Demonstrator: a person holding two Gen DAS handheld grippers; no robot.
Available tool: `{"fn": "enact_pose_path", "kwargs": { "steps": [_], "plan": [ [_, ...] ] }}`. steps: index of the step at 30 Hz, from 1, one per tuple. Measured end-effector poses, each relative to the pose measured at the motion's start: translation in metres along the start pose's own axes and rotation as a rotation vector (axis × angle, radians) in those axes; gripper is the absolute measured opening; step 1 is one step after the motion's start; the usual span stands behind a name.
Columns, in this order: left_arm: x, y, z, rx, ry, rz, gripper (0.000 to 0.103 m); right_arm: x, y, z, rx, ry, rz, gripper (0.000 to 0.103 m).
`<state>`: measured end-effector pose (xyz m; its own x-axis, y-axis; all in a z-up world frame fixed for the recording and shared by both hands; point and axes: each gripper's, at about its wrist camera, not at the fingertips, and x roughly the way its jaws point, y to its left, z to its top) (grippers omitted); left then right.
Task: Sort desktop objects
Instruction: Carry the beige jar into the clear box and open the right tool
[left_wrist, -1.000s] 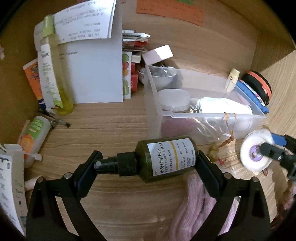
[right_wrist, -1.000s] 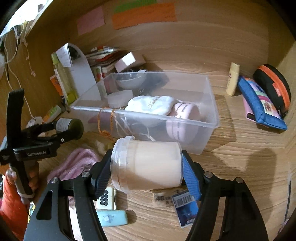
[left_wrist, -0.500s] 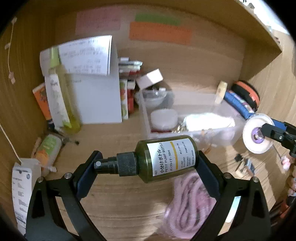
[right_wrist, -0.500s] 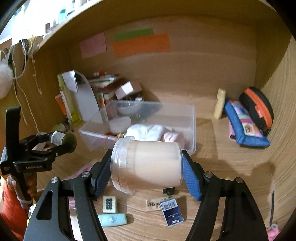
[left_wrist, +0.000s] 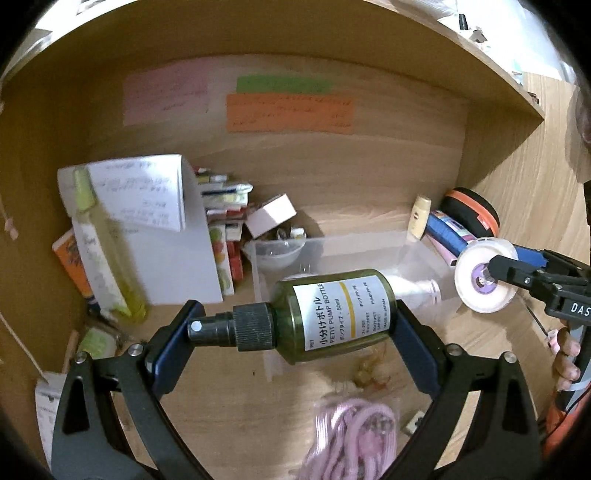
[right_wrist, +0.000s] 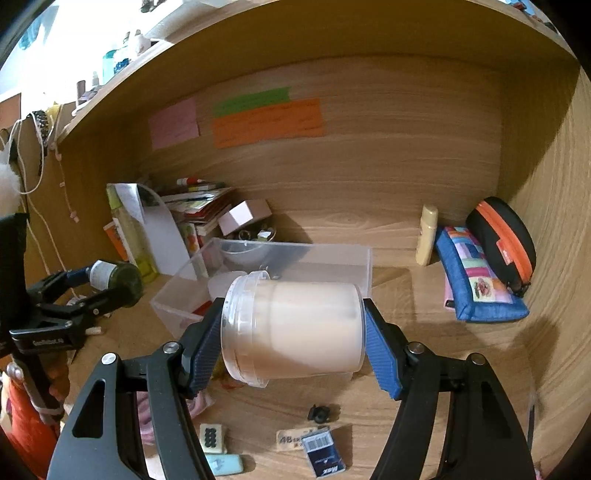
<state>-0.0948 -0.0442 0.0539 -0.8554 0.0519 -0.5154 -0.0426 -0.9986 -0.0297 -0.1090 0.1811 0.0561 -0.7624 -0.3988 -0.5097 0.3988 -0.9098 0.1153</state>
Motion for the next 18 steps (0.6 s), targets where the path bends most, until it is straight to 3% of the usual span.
{"fn": "enact_pose_path", "kwargs": {
  "steps": [7, 14, 18],
  "plan": [
    [0.033, 0.003, 0.016, -0.038, 0.051, -0.073, 0.099, 0.018, -0.009, 0.017, 0.005, 0.002, 0.020, 0.066],
    [0.081, -0.003, 0.021, -0.043, 0.133, -0.086, 0.099, 0.048, -0.016, 0.034, -0.002, 0.035, 0.062, 0.066],
    [0.099, -0.007, 0.019, -0.039, 0.159, -0.098, 0.099, 0.074, -0.014, 0.046, -0.026, 0.088, 0.027, 0.066]
  ]
}}
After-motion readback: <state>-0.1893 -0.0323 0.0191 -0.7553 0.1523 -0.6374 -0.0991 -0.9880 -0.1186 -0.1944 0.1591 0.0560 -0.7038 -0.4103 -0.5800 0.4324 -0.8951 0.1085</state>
